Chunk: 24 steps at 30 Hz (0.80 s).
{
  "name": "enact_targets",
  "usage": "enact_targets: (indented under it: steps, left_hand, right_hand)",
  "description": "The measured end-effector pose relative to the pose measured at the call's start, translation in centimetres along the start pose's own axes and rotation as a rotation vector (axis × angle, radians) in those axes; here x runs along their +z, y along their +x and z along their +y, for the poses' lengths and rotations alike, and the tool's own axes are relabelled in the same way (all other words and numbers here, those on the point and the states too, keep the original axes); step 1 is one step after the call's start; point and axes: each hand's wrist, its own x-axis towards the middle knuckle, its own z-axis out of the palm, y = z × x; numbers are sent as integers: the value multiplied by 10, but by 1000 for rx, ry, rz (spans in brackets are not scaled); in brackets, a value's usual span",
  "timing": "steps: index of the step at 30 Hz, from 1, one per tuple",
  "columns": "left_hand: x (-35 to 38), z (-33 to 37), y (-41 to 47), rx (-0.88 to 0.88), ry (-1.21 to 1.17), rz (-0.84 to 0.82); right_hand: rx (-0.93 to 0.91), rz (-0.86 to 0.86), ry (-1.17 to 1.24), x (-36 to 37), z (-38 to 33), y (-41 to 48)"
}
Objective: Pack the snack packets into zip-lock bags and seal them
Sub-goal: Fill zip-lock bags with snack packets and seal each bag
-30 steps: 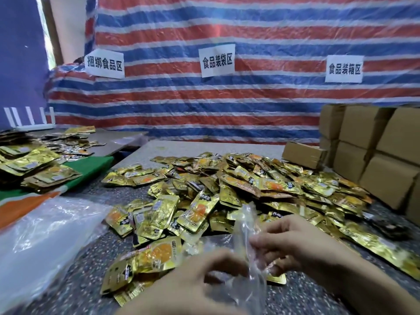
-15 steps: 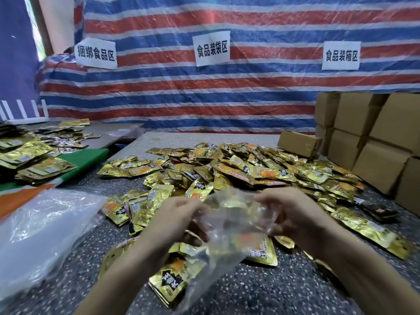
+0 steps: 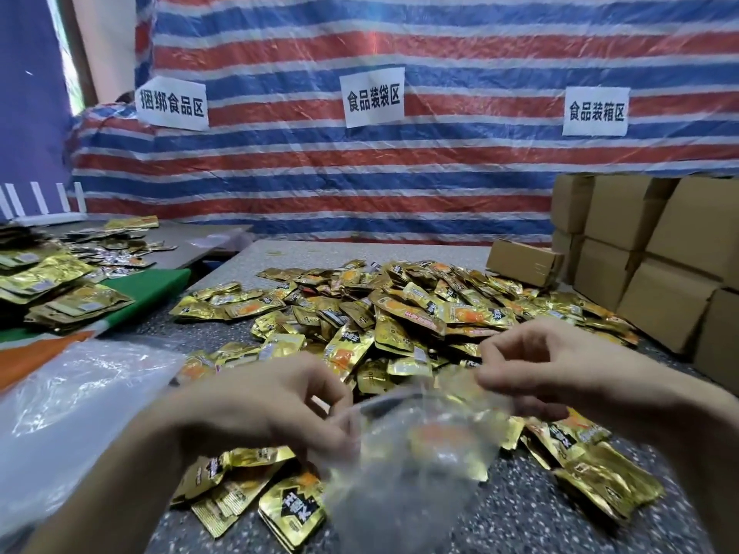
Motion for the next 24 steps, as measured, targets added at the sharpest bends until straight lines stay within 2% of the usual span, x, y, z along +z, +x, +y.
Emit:
enact_targets:
  steps: [4,6,9,14,17,21,24]
  left_hand:
    - [1,-9,21,-117,33,-1]
    - [-1,-13,32,-181,113,142]
    - [-4,-19,44,-260,226,406]
    - [-4,-33,45,-231,99,640]
    - [-1,-36,38,-200,66,666]
    - [0,-36,38,-226,133,609]
    - [1,-41,40,-245,144,632]
  right_hand:
    - [-27,149,-56,3,23,23]
    - [-31,211,-101,5,42,48]
    - [-2,463,-403,-1,73,97]
    - [155,462,-799,-1,105,158]
    - [150,515,-956,8,117,174]
    - [109,529,-1140,17,120,179]
    - [-24,677,-1155,17,112,182]
